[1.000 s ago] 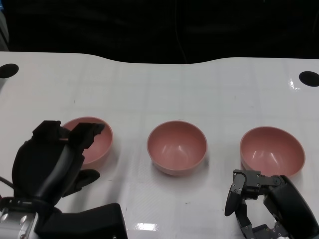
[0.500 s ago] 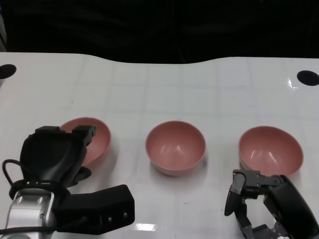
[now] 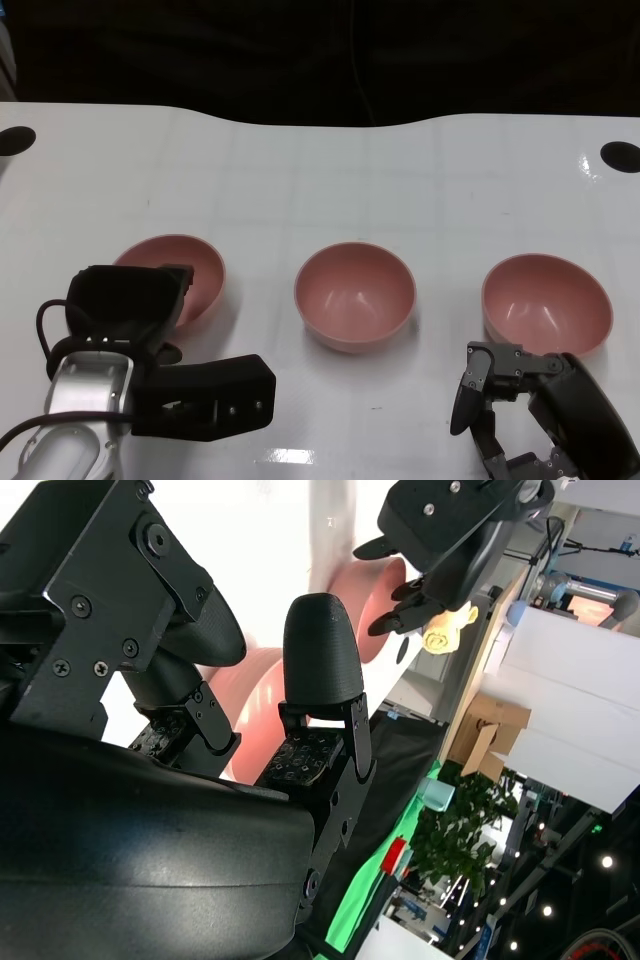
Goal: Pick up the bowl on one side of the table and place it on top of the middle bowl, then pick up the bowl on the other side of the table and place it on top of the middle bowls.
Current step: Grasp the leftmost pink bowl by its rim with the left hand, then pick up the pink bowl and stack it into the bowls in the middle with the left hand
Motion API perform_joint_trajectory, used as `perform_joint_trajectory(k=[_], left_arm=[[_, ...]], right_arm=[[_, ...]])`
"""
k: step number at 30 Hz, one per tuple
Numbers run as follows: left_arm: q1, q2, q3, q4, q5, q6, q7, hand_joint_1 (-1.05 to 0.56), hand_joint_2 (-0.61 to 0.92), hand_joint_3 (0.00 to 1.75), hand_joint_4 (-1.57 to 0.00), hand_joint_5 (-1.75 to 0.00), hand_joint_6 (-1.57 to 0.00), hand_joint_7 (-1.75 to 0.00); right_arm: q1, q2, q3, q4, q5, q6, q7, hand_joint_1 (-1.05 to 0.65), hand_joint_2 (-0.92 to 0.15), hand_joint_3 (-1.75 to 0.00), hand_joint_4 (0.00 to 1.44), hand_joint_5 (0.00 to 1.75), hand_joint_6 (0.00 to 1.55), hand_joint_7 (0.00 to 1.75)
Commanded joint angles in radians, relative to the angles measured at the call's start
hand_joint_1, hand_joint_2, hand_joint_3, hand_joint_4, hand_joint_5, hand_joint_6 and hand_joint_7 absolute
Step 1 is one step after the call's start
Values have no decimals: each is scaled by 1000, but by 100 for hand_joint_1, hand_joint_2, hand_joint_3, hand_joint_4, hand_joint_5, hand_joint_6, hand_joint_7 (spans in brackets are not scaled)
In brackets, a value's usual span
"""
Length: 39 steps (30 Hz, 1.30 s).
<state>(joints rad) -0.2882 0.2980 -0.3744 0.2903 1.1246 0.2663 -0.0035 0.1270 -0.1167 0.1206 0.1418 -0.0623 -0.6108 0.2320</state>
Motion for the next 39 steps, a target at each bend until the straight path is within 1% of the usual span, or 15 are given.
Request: perform_joint_trajectory(k=[1, 3, 8, 10, 11, 12, 13, 15, 17, 24, 29, 31, 33, 37, 39], left_arm=[[-19, 22, -13, 25, -20, 5, 13, -56, 87, 0, -65, -5, -54, -1], [-37, 24, -30, 67, -32, -11, 18, -56, 87, 0, -65, -4, -54, -1], [-96, 29, -74, 213, -72, -90, 76, -40, 89, 1, -86, -11, -60, -2], [-115, 35, -79, 272, -98, -150, 153, -30, 91, 1, -102, -29, -90, -5], [-126, 36, -81, 304, -107, -177, 197, -28, 90, 0, -93, -86, -111, -9], [-134, 36, -85, 328, -115, -194, 227, -27, 89, 0, -84, -125, -120, -11], [-145, 35, -88, 355, -123, -208, 254, -27, 89, 0, -78, -145, -124, -13], [-164, 32, -92, 397, -138, -221, 280, -24, 91, 1, -78, -168, -89, -103], [-180, 32, -100, 426, -147, -226, 298, -23, 92, 2, -77, -173, -70, -143], [-188, 41, -122, 428, -153, -228, 361, -23, 92, 10, -82, -175, -61, -165], [-186, 54, -119, 373, -159, -220, 357, -23, 92, 10, -82, -175, -60, -166], [-178, 72, -105, 278, -156, -205, 338, -23, 92, 22, -80, -175, -65, -143], [-167, 81, -96, 192, -151, -189, 323, -25, 92, 24, -81, -175, -87, -85], [-149, 85, -91, 70, -142, -172, 314, -29, 92, 27, -86, -175, -96, -65], [-142, 86, -88, 35, -143, -178, 318, -29, 88, 23, -88, -175, -109, -40]], right_arm=[[2, -14, -6, -12, -2, -3, -5, 4, -9, -175, 99, 174, 90, 145], [3, -14, -6, -10, 0, -4, -5, 4, -9, -175, 99, 174, 90, 145], [2, -15, -7, -4, 6, -8, -1, 4, -9, -175, 99, 174, 89, 145], [1, -14, -6, -2, 6, -8, -1, 2, -8, -175, 99, 175, 89, 145], [1, -14, -6, -2, 3, -9, -2, 1, -8, -175, 99, 175, 89, 145], [1, -14, -6, -2, 1, -9, -3, 1, -8, -175, 99, 175, 89, 145], [1, -14, -6, 0, 1, -12, -3, 1, -8, -175, 99, 175, 89, 145], [1, -14, -5, -2, 4, -8, -1, 2, -9, -175, 99, 174, 89, 145], [4, -15, -5, -6, 0, -3, -3, 3, -9, -175, 98, 174, 89, 145], [4, -13, -5, -1, -2, -12, -6, 4, -9, -175, 98, 175, 88, 145], [5, -13, -5, -2, 0, -10, -5, 4, -9, -175, 98, 175, 88, 145], [5, -13, -5, -3, 1, -5, -5, 6, -9, -175, 97, 174, 88, 145], [3, -13, -5, 1, 4, -7, -3, 6, -9, -175, 97, 175, 88, 145], [1, -14, -5, 7, 6, -12, 0, 6, -10, -175, 97, 175, 88, 145], [1, -13, -5, 7, 10, -10, 2, 6, -10, -175, 97, 175, 88, 145]])
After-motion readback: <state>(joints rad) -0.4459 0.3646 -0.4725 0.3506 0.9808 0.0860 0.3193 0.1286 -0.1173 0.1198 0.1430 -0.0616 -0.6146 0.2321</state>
